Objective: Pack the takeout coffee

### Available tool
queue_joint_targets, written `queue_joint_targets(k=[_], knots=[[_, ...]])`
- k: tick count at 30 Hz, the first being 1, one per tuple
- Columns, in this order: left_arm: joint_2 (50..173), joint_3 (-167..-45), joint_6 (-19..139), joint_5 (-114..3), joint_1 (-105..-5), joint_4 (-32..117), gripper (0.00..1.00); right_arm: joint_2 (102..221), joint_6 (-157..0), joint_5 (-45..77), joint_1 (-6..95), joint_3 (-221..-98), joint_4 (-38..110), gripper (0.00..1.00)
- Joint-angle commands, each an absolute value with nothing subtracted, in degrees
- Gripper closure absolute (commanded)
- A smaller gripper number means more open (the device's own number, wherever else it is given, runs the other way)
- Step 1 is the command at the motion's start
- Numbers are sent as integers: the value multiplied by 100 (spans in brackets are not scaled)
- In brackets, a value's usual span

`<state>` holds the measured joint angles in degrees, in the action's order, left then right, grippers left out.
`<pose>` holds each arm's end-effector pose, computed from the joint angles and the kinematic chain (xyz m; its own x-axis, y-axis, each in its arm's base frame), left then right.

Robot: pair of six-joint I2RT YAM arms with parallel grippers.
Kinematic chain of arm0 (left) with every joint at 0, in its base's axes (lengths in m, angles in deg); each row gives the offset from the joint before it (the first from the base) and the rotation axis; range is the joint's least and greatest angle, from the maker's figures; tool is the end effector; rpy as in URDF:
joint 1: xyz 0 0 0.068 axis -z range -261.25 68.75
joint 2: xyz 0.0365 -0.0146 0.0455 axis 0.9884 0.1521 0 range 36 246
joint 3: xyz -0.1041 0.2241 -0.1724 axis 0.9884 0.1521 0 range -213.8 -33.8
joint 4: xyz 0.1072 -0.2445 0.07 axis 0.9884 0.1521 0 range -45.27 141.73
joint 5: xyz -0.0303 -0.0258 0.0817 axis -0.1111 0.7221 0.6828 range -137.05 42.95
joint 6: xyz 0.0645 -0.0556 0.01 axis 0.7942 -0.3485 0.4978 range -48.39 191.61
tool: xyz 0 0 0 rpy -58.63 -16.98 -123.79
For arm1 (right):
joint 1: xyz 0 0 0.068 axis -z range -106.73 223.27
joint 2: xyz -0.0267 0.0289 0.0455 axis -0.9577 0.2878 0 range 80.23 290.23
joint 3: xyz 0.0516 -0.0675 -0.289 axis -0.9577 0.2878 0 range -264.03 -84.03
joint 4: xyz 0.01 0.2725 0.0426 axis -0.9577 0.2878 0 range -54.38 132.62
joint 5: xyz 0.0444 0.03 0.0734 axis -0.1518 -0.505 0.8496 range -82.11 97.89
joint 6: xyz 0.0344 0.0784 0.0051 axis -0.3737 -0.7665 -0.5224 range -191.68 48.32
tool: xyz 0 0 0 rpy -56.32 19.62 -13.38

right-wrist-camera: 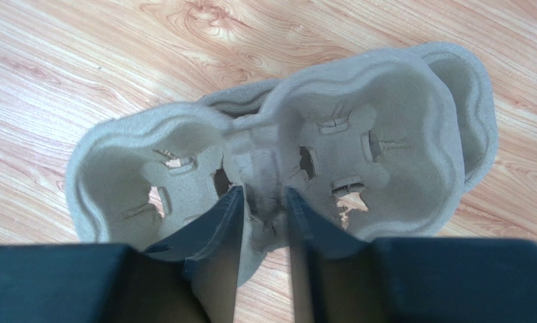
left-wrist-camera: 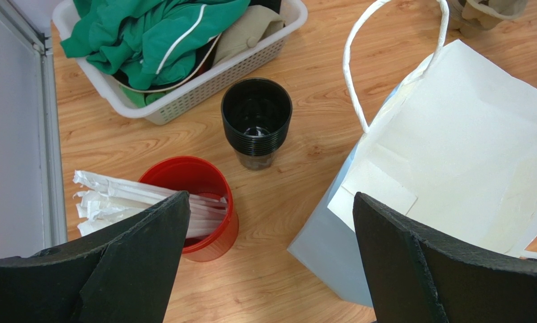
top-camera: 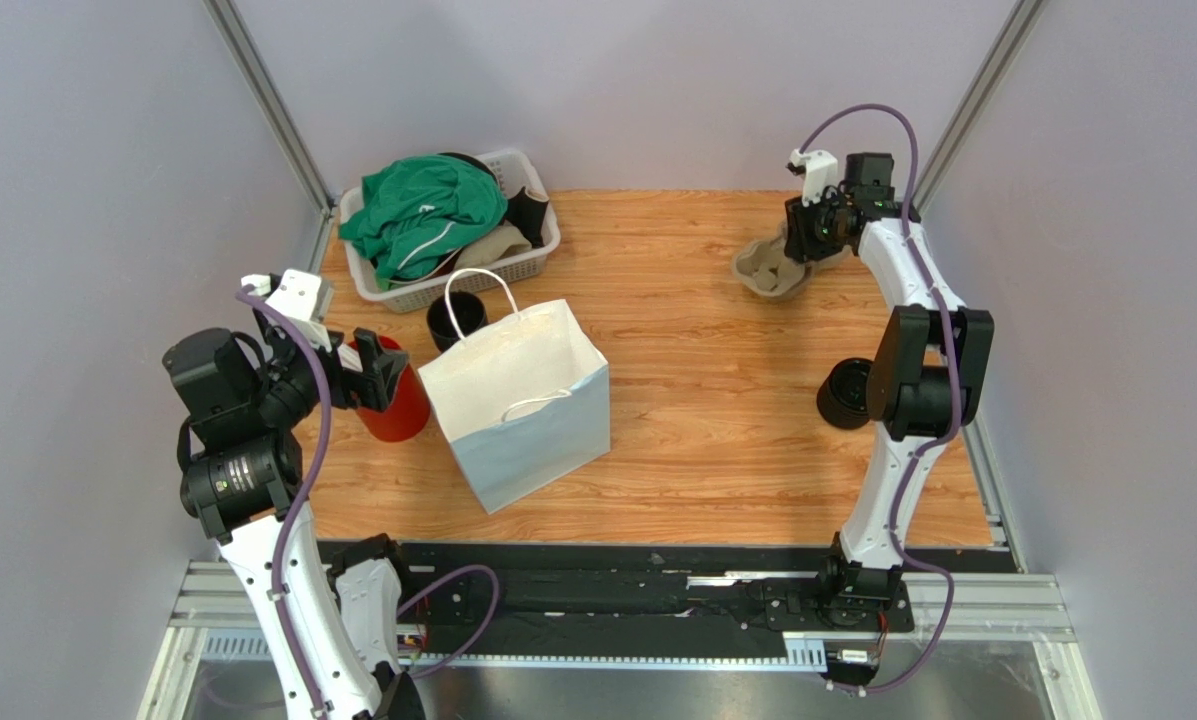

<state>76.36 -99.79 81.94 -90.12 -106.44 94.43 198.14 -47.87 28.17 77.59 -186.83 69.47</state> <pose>0.1335 0.0057 0.4177 -0.3176 -0.0046 -0.9482 0.3154 0.9425 -0.1102 0.5200 -0.0130 0.2534 -0.6249 -0.3326 -0.7063 -0.4467 0.8943 -0.0260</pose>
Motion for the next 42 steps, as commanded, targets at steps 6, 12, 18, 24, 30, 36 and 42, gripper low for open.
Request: queue_joint_targets(k=[6, 12, 18, 24, 30, 36, 42], knots=[[7581, -9927, 8128, -9161, -10718, 9202, 1, 19958, -4593, 2820, 7749, -19169, 6981, 48], [7572, -9919, 8120, -9144, -10736, 9202, 1, 20213, -4383, 2811, 7679, -19564, 7437, 42], [7572, -9910, 8128, -9152, -10744, 9202, 1, 20380, -3917, 2600, 7539, -19644, 7806, 39], [7581, -9901, 8120, -9161, -10744, 9193, 1, 20556, -3609, 2503, 7521, -19775, 8045, 39], [7590, -9910, 8111, -9170, -10753, 9193, 1, 20723, -3494, 2503, 7512, -19907, 8132, 43], [7616, -9901, 8093, -9196, -10762, 9176, 1, 20750, -3406, 2468, 7494, -19960, 8220, 63], [7643, -9927, 8084, -9214, -10762, 9167, 1, 20434, -3511, 2512, 7486, -19960, 8273, 82]])
